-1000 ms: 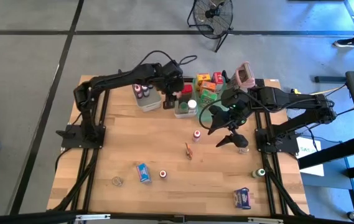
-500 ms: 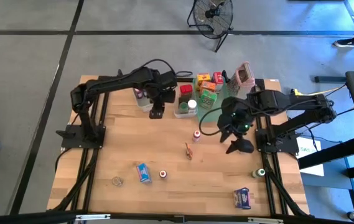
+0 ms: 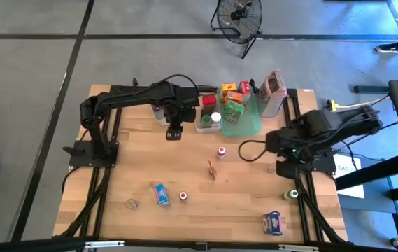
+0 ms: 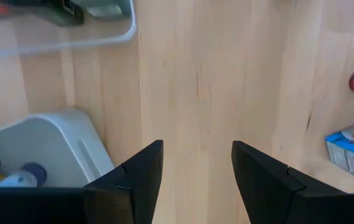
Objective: Pick & Place Kitchen Items
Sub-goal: Put the blue cereal box into the green bin
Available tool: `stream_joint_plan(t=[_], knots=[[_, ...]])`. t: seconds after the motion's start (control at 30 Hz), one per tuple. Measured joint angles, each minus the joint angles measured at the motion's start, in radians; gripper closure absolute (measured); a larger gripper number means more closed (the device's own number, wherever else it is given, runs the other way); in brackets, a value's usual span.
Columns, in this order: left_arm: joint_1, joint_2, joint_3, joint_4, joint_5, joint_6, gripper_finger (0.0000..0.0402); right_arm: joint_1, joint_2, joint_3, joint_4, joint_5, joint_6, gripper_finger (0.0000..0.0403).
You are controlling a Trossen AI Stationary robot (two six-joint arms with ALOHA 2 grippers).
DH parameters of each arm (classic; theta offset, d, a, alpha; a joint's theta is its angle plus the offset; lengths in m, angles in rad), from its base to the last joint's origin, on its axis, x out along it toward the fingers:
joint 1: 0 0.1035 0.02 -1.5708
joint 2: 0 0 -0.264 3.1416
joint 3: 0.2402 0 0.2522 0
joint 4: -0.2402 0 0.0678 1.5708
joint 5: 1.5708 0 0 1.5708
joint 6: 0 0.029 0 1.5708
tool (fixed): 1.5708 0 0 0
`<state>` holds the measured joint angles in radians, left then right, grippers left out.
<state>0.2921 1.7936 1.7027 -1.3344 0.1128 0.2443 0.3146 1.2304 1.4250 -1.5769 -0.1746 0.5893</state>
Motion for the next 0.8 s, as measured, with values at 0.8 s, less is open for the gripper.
stream_joint_plan(t=[0.8], knots=[[-0.042, -0.316, -0.001, 0.119, -0.105, -0.091, 0.0217, 0.225, -0.367, -0.353, 0.235, 0.274, 0.372, 0.0116]])
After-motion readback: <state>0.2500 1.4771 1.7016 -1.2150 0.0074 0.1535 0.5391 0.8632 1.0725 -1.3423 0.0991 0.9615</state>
